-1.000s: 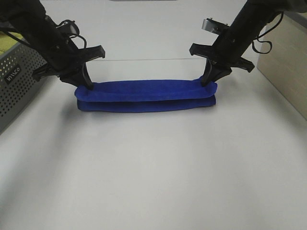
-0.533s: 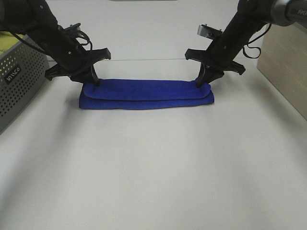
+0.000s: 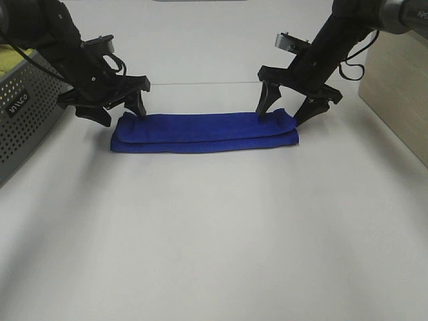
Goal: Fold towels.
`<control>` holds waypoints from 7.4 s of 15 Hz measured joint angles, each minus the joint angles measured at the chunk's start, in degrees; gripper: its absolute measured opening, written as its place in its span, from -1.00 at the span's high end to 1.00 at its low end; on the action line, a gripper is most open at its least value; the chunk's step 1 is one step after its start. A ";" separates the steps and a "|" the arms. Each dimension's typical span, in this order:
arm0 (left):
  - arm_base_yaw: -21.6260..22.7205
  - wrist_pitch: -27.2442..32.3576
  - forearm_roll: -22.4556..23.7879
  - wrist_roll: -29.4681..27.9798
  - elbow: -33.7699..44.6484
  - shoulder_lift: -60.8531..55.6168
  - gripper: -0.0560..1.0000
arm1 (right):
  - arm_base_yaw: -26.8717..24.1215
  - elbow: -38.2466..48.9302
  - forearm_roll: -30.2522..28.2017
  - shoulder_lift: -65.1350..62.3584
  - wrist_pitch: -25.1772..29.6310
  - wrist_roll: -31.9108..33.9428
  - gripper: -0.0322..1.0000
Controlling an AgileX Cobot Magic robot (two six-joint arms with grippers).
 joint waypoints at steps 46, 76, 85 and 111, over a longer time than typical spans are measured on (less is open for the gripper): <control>-13.75 -0.06 -7.56 -10.20 -16.44 5.50 0.39 | 0.00 0.00 -0.17 -1.09 3.09 0.00 -0.61; -0.69 2.29 -14.90 4.98 -16.44 -2.01 -0.12 | 4.18 -0.06 15.58 -0.06 2.64 -5.10 -0.58; -0.69 12.20 -7.28 4.98 -16.44 -3.95 -0.12 | 3.78 -0.06 8.94 -0.80 2.69 -4.41 -0.58; -11.63 27.62 20.91 -1.89 55.41 -84.11 -0.12 | 3.84 81.25 -15.99 -95.05 2.58 3.90 -0.55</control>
